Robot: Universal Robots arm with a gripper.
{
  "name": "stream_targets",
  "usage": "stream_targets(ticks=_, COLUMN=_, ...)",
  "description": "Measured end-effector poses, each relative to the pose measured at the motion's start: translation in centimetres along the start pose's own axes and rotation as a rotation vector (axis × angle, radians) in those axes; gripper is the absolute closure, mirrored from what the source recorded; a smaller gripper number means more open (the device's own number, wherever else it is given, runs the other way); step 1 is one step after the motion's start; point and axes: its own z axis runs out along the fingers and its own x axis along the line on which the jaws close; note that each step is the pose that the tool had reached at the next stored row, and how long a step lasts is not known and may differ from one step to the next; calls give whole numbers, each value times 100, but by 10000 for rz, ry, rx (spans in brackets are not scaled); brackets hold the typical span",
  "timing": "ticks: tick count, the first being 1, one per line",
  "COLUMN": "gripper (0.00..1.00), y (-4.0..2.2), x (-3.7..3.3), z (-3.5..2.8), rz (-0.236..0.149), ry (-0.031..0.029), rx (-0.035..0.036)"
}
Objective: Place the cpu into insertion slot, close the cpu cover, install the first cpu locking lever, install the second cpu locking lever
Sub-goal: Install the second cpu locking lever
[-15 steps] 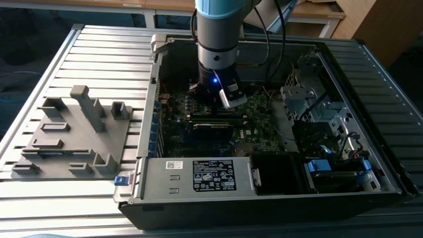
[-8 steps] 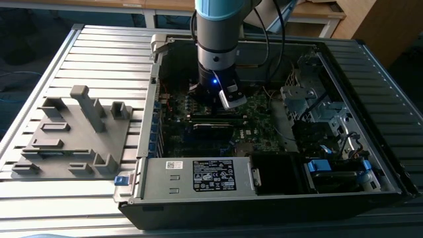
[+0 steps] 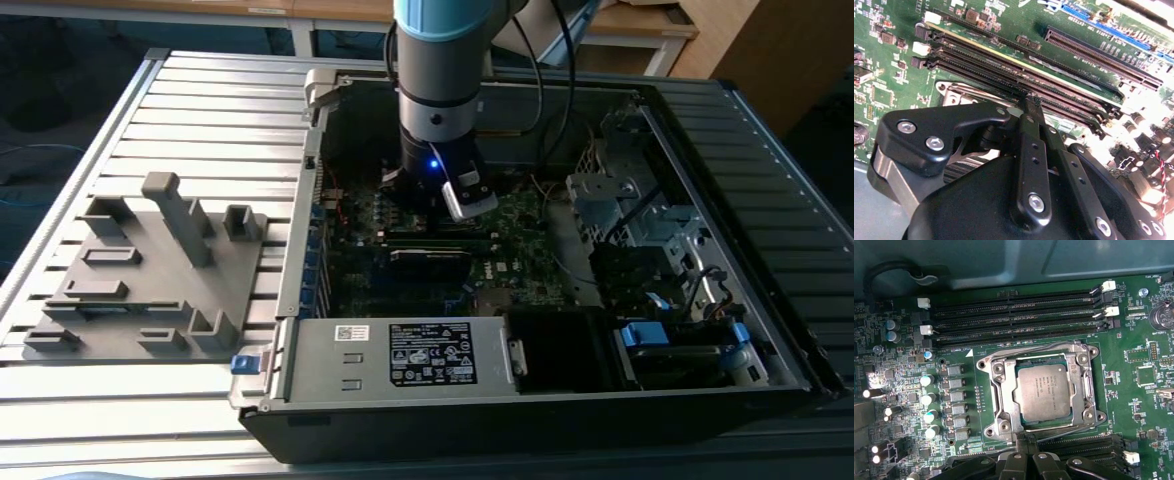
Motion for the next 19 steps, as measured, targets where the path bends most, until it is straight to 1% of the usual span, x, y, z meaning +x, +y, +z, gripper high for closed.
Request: stream_targets(ticks=19, gripper=90, y=-3, x=2, z=19, rz=0, ry=1, rx=1)
